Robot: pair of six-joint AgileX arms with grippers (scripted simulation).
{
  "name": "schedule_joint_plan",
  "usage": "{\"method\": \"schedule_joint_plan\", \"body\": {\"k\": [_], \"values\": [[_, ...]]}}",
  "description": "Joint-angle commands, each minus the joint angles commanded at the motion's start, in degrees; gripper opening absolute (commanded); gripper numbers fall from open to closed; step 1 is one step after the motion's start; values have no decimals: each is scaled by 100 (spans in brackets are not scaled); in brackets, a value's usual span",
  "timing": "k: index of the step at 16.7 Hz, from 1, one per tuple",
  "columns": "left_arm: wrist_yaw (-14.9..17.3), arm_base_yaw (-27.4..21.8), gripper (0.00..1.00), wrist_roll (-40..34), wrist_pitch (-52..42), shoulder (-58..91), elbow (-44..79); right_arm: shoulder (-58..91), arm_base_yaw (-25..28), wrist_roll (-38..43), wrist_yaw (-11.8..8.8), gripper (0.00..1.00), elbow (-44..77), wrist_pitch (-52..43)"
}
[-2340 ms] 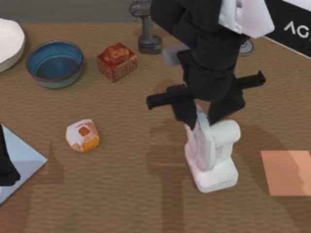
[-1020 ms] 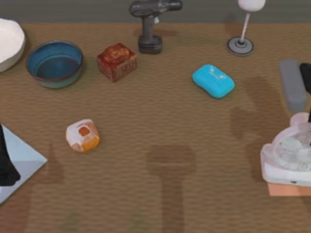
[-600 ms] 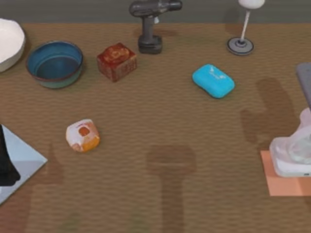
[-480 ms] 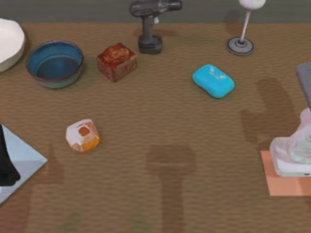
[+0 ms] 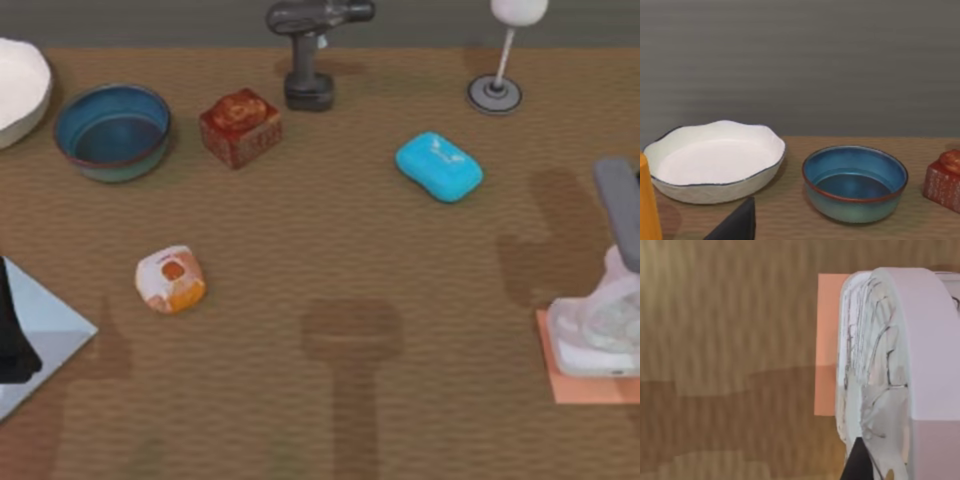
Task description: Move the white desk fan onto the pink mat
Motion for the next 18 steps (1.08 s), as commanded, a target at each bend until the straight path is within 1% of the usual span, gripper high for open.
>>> {"method": "schedule_joint_plan", "body": {"k": [4,17,18], "values": [[0,0,100,0,0,0,0,4,1,-1,0,0,-19,19],[0,0,100,0,0,0,0,4,1,-1,0,98,-19,19],[0,0,100,0,0,0,0,4,1,-1,0,100,-19,19]]}}
